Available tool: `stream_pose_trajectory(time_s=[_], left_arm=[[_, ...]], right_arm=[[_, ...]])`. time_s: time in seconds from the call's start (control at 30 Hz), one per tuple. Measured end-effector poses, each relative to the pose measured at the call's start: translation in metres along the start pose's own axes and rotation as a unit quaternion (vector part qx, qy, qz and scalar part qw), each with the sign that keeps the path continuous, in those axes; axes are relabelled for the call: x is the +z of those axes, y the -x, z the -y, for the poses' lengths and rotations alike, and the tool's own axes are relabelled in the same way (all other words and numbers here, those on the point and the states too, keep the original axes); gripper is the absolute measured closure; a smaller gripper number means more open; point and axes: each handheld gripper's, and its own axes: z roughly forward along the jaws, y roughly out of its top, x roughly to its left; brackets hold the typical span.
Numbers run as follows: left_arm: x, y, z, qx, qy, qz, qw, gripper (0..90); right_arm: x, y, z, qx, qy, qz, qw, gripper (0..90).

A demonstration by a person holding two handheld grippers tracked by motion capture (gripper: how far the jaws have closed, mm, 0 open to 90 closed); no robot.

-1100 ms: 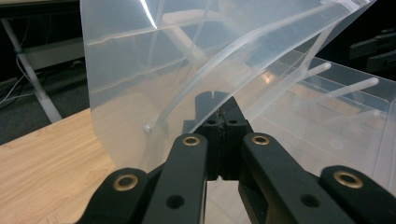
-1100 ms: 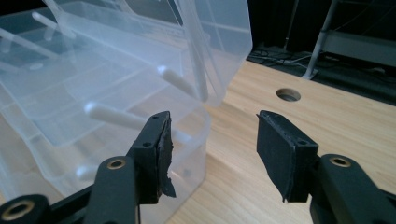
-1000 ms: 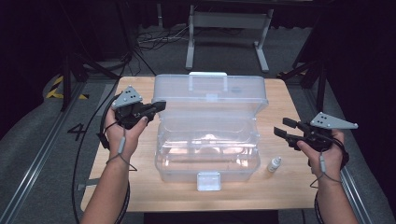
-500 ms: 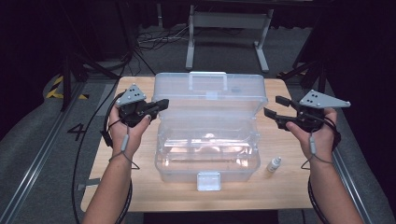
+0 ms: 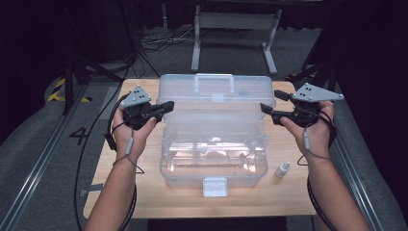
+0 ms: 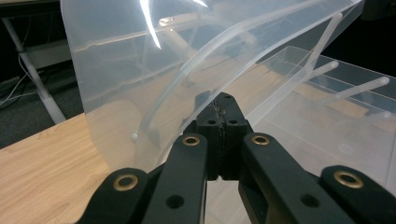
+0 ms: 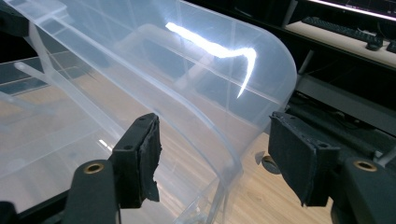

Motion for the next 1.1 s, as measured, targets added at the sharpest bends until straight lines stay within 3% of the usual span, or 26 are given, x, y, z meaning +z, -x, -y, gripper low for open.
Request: stream_pose_trajectory(time_s=[0.1, 0.4, 0.63, 1.1], left_arm=[[0.000, 0.000, 0.000, 0.000, 0.000, 0.000, 1.0000, 89.9], [0.000, -0.001, 0.000, 0.004, -0.002, 0.000, 1.0000, 89.9], [-0.001, 0.000, -0.001, 0.003, -0.002, 0.000, 1.0000, 89.9], [-0.003, 0.000, -0.002, 0.004, -0.003, 0.001, 1.0000, 89.8]], right_arm=[[0.006, 0.001, -0.001, -0.002, -0.007, 0.017, 0.9998, 35.3], [0.013, 0.002, 0.000, 0.008, -0.005, 0.035, 0.9993, 36.4], [0.015, 0.003, 0.000, 0.012, 0.000, 0.051, 0.9986, 43.1], [0.015, 0.001, 0.000, 0.025, 0.008, 0.058, 0.9979, 49.2]])
